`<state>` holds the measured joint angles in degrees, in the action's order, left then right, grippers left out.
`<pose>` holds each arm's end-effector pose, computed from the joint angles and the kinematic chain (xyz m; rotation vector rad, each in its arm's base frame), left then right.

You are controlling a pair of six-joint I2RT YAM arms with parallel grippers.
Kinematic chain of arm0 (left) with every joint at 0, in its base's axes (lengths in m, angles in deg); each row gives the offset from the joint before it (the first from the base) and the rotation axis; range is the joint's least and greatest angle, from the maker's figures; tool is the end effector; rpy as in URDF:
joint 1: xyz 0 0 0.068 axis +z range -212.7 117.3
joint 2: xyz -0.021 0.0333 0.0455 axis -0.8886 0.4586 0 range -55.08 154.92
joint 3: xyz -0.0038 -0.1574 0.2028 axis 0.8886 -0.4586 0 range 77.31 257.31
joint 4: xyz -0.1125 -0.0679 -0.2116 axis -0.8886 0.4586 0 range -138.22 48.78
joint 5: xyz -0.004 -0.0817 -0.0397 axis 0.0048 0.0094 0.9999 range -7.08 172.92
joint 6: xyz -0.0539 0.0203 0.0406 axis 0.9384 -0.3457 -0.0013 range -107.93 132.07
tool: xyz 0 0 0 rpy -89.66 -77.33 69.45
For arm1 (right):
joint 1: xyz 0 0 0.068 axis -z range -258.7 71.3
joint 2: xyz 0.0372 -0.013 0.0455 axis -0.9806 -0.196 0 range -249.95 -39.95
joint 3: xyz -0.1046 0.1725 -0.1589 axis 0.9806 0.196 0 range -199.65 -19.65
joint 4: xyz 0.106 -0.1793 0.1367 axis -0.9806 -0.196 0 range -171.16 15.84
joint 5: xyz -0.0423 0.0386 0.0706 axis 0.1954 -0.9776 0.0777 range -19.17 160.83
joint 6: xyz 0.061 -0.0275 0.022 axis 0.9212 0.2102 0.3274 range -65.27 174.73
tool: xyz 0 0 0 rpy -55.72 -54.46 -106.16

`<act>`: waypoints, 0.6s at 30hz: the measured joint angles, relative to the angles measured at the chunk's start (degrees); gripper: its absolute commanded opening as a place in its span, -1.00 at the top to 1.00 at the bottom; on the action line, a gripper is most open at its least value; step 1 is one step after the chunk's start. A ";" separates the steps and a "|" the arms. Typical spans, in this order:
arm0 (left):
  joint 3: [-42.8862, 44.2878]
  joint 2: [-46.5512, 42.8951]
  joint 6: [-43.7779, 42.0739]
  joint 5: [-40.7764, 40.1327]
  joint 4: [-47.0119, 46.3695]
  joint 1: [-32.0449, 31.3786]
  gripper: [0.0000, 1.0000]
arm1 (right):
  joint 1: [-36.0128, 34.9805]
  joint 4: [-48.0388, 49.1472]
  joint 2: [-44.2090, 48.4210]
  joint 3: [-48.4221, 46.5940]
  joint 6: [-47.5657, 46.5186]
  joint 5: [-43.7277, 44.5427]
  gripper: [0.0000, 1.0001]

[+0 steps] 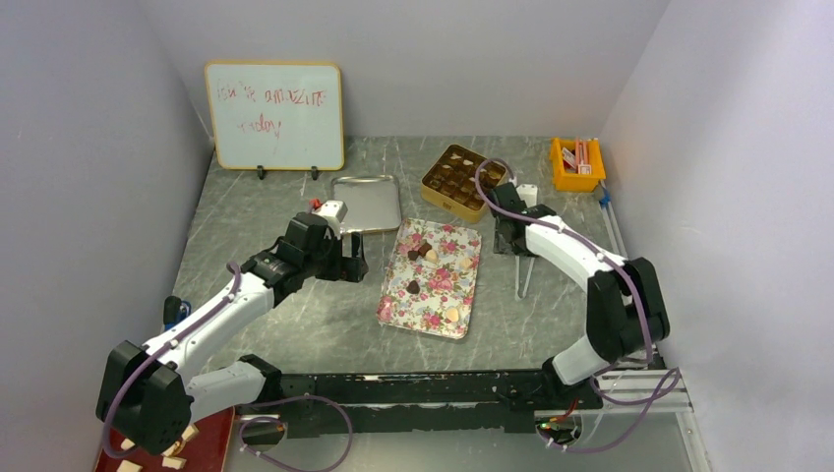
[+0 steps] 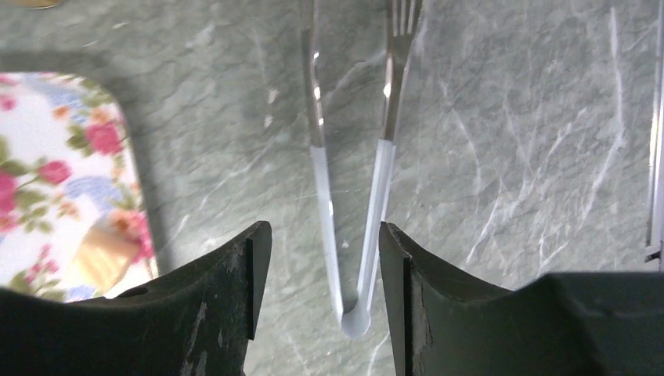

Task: Pack the chocolate
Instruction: Move the plate to the center of the board.

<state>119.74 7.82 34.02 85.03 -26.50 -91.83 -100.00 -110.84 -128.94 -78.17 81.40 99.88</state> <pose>0.2111 -0.1200 0.2204 0.1669 2.3523 -0.4898 0.2842 0.0809 0.1805 0.2528 2.5413 -0.3942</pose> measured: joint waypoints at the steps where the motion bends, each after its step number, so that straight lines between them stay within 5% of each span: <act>1: 0.00 0.00 0.00 0.00 0.00 0.00 -1.00 | -0.26 -0.17 0.85 0.00 0.11 -0.39 -0.11; 18: 0.00 0.85 -0.02 0.00 0.00 0.00 -1.00 | -15.98 -0.42 7.23 7.13 8.57 -6.69 0.09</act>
<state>119.74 8.67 34.00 85.03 -26.50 -91.83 -115.97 -111.26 -121.71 -71.05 89.97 93.20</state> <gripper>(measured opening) 0.996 0.464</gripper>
